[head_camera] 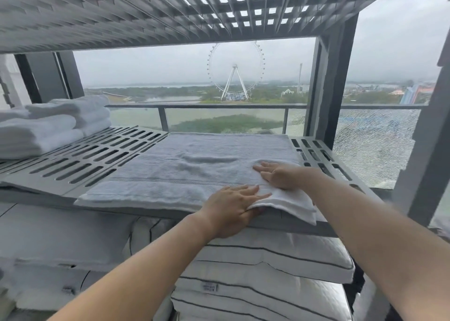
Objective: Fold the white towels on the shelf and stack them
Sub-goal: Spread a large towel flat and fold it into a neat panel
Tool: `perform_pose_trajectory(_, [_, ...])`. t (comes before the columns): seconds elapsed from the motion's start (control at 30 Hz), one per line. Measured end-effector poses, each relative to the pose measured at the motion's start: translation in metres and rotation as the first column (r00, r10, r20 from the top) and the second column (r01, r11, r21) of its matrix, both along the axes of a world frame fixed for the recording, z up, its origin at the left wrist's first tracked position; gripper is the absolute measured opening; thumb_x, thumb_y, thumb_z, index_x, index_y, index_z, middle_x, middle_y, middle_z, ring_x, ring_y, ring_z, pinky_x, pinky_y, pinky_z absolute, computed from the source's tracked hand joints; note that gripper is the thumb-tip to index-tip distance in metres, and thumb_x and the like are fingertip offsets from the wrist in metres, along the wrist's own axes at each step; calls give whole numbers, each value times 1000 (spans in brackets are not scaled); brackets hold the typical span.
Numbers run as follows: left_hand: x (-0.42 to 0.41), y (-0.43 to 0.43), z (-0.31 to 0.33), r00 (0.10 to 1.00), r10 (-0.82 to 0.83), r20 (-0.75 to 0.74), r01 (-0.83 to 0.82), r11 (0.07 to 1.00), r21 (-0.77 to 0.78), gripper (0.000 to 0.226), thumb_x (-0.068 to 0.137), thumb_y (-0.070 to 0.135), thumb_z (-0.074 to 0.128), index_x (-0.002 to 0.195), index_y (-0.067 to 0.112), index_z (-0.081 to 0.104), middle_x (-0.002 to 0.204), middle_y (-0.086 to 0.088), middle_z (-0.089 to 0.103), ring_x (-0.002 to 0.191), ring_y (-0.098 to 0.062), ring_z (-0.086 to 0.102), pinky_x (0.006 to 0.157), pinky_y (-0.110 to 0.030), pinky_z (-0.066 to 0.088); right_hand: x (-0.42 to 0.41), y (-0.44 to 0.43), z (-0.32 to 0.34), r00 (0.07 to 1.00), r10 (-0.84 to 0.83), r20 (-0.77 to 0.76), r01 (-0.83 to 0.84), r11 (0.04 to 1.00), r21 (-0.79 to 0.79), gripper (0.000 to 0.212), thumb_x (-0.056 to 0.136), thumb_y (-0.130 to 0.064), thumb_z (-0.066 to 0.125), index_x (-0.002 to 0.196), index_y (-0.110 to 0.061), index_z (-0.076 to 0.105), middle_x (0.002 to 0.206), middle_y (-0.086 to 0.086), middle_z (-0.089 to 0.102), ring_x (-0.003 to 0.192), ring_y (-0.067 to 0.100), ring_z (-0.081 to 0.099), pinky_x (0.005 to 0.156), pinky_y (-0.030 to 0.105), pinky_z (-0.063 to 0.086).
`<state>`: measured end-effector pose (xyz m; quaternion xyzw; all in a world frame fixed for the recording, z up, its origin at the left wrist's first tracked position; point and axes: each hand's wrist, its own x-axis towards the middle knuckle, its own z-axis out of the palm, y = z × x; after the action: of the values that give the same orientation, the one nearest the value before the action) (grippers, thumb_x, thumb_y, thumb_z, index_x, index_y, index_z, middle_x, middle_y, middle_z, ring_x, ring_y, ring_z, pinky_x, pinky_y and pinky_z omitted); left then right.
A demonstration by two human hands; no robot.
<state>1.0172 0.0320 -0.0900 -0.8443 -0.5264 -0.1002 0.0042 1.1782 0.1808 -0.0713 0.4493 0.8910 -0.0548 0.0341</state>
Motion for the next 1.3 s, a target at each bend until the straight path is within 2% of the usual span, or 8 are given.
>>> perform_pose_trajectory(0.3, [0, -1, 0, 998, 26, -61, -29, 999, -46, 43, 94, 56, 18, 137, 57, 14, 155, 5, 12, 143, -23, 8, 113, -45, 10, -28, 6, 10, 997, -48, -68, 48, 999, -4, 46, 98, -45, 17, 142, -35, 26, 155, -6, 14, 141, 16, 10, 114, 41, 3])
perform_pose_trajectory(0.43, [-2, 4, -2, 998, 28, -59, -30, 998, -49, 43, 94, 56, 19, 137, 57, 15, 155, 7, 13, 142, -22, 10, 114, -45, 10, -26, 9, -9, 996, 22, -88, -24, 1000, -15, 49, 95, -55, 16, 143, -45, 12, 155, -11, 5, 142, 14, 1, 115, 43, 0])
perform_pose_trajectory(0.6, [-6, 5, 1, 995, 7, -103, -15, 996, -84, 48, 90, 63, 21, 136, 59, 7, 155, 11, 6, 143, -17, 4, 114, -45, 8, -26, 2, -3, 970, -13, -243, 24, 999, 43, 51, 96, -51, 23, 143, -31, 26, 154, -7, 19, 140, 15, 16, 114, 38, 10])
perform_pose_trajectory(0.73, [-6, 6, 13, 984, 3, 178, 34, 978, -205, 59, 78, 79, 22, 130, 55, 37, 151, 12, 25, 139, -11, 18, 114, -35, 12, -10, -22, 6, 881, -44, -471, 42, 999, -16, 43, 96, -38, 39, 137, -26, 39, 146, 0, 38, 133, 21, 34, 107, 37, 26])
perform_pose_trajectory(0.8, [2, 8, 17, 924, -31, 382, 86, 988, -127, 48, 87, 63, 39, 115, 33, 64, 135, 7, 51, 125, -9, 43, 101, -22, 29, 6, -34, 11, 910, -25, -414, 29, 1000, 3, 40, 94, -32, 47, 134, -24, 44, 142, 1, 43, 130, 21, 38, 106, 36, 28])
perform_pose_trajectory(0.93, [21, 11, 15, 906, -149, 396, 118, 988, 101, 23, 75, 46, 70, 94, 33, 72, 110, 13, 65, 100, -1, 56, 88, -21, 41, 35, -63, 20, 927, 93, -363, -51, 991, 124, 31, 85, -28, 64, 114, -18, 61, 120, 1, 61, 112, 15, 54, 92, 24, 41])
perform_pose_trajectory(1.1, [31, 14, 9, 878, -236, 416, 156, 964, 217, 25, 69, 52, 72, 84, 32, 73, 93, 15, 69, 84, 3, 61, 78, -22, 48, 64, -98, 31, 934, 115, -339, -66, 986, 154, 18, 78, -33, 71, 93, -23, 67, 91, -11, 66, 88, 3, 61, 67, 9, 46])
perform_pose_trajectory(1.3, [31, 12, 7, 859, -292, 420, 196, 946, 258, 22, 71, 44, 74, 85, 27, 74, 90, 14, 69, 82, 3, 61, 75, -24, 51, 76, -121, 31, 959, 120, -258, -89, 988, 128, 22, 74, -33, 69, 94, -24, 70, 95, -9, 67, 88, 2, 59, 78, 20, 50])
